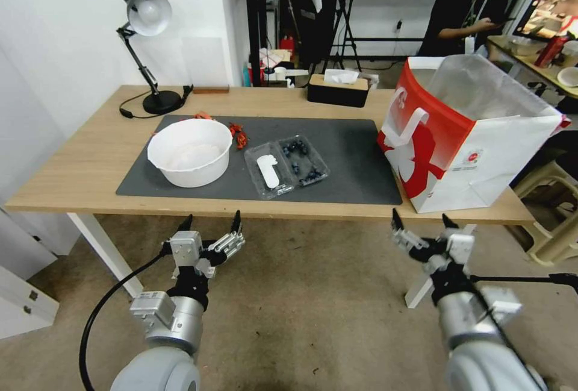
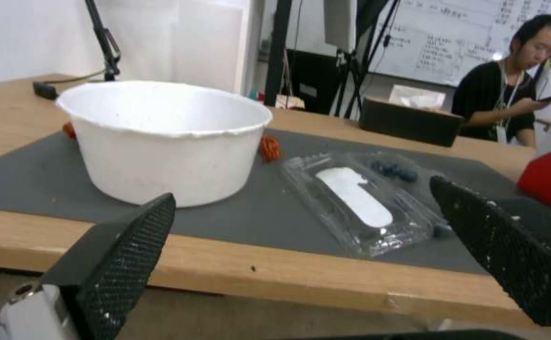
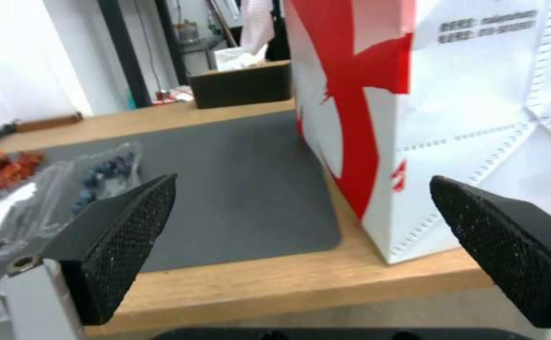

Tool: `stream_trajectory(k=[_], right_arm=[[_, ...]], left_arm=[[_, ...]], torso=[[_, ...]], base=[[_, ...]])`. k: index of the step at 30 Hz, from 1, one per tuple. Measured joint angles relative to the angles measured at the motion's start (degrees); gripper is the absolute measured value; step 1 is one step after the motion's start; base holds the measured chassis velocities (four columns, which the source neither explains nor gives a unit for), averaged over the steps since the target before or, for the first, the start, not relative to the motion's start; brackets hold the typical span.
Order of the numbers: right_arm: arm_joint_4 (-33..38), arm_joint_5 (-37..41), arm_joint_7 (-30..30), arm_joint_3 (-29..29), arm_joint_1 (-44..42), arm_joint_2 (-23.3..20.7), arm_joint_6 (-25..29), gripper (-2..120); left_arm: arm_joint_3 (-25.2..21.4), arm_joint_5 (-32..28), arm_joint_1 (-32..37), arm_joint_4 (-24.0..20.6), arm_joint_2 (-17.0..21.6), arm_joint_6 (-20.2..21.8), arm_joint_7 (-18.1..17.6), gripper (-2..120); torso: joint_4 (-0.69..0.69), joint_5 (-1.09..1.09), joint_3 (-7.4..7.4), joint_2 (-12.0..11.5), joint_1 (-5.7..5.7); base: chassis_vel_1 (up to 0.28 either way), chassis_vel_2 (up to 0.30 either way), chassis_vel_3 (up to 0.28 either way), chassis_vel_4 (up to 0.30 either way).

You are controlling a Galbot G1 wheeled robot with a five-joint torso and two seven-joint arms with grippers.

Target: Close the takeout container lid, then place the container into the takeout bag.

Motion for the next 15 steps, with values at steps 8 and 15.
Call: stream_trajectory(k=[8, 15], right_arm=[[-0.72, 0.1, -0.52, -0.88, -0.39, -1.25, 2.56, 100], [-0.82, 0.7, 1.08, -2.64, 1.59, -4.35, 2.47, 100]], left_arm=[[-0.32, -0.27, -0.38, 1.32, 0.65, -2.11, 0.18, 100], [-0.33, -0.55, -0.94, 2.15, 1.23, -2.49, 0.37, 100]], torso=[[-0.02, -0.03, 0.0, 0.0, 0.0], [-0.01, -0.02, 0.0, 0.0, 0.0]], base=[[0.0, 0.0, 0.0, 0.0], [0.0, 0.0, 0.0, 0.0]])
